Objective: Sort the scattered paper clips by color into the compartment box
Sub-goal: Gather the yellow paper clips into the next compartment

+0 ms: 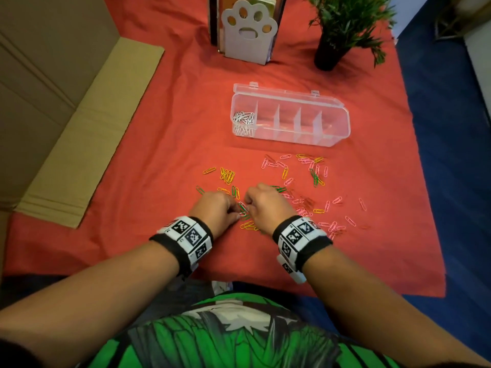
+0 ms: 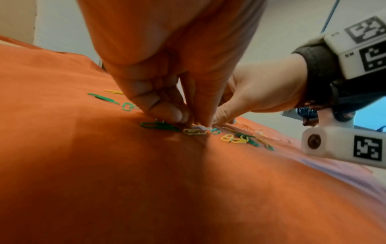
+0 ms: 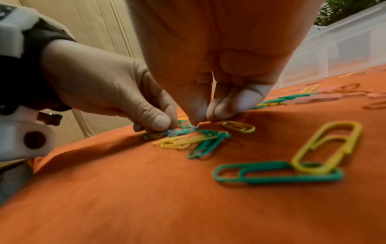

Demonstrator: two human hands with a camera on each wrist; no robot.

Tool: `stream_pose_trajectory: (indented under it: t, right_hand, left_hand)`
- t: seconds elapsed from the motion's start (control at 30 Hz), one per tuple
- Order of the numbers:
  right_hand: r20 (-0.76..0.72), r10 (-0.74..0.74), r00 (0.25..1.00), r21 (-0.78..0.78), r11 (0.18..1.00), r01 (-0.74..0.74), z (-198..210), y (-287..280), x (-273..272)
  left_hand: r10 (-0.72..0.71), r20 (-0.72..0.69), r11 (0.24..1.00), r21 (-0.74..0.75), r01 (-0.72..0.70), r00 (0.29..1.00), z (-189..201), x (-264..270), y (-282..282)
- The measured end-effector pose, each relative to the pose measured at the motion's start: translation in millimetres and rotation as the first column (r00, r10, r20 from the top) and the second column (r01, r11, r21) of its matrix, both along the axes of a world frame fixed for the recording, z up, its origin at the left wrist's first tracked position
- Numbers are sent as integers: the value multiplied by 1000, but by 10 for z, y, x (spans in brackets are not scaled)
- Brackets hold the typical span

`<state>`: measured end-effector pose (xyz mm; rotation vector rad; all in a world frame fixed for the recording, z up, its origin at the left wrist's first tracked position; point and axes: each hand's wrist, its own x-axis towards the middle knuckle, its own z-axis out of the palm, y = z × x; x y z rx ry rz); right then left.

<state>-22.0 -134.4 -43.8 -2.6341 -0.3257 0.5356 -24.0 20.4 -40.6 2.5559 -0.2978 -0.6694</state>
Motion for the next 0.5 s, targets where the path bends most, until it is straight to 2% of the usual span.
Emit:
stream_pose_trajectory:
  t: [0.17,0.37,0.5]
  right_hand:
    - [13,-64,998,-44,997,64,21,-90,55]
    - [106,90,990,-254,965,-60,126,54,-53]
    - [103,119,988,-341,937,-78,111,155,-35]
  left_hand:
    - [-65,53,996,58,62,996,-51,26,54]
    - [-212,91,960,207,190,973,-12,-10,1]
    - [-263,108,929,296,221,959,0,-9,-55]
